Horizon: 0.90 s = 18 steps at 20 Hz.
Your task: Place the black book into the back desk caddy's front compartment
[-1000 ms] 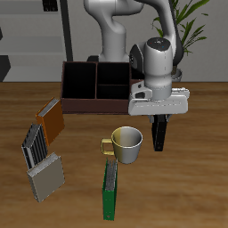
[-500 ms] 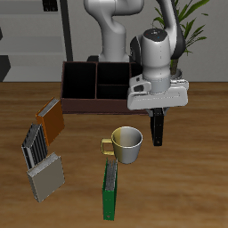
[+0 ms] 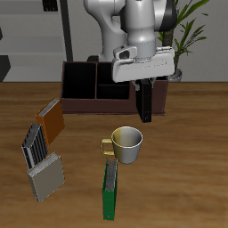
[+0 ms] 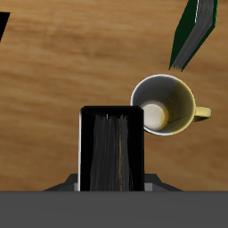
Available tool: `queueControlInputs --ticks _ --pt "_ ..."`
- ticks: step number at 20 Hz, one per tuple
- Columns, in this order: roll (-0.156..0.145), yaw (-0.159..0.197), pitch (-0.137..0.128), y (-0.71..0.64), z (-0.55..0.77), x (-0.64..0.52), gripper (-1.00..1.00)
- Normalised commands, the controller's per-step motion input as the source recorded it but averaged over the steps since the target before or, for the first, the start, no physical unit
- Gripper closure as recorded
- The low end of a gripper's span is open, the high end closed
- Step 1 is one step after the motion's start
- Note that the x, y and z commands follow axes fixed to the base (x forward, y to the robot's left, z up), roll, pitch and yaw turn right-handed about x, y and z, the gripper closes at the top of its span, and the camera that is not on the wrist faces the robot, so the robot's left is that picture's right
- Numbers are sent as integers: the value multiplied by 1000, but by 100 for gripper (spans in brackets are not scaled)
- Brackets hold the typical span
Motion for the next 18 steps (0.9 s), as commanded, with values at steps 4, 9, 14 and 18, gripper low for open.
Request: queueControlInputs --ticks 4,9,14,18 --pt "-73 57 -67 -654 719 -286 100" --pt "-90 -32 -7 -423 319 -343 100" --pt "-105 -74 -35 -267 274 -485 100" --pt "-78 -64 -39 -271 250 -455 100"
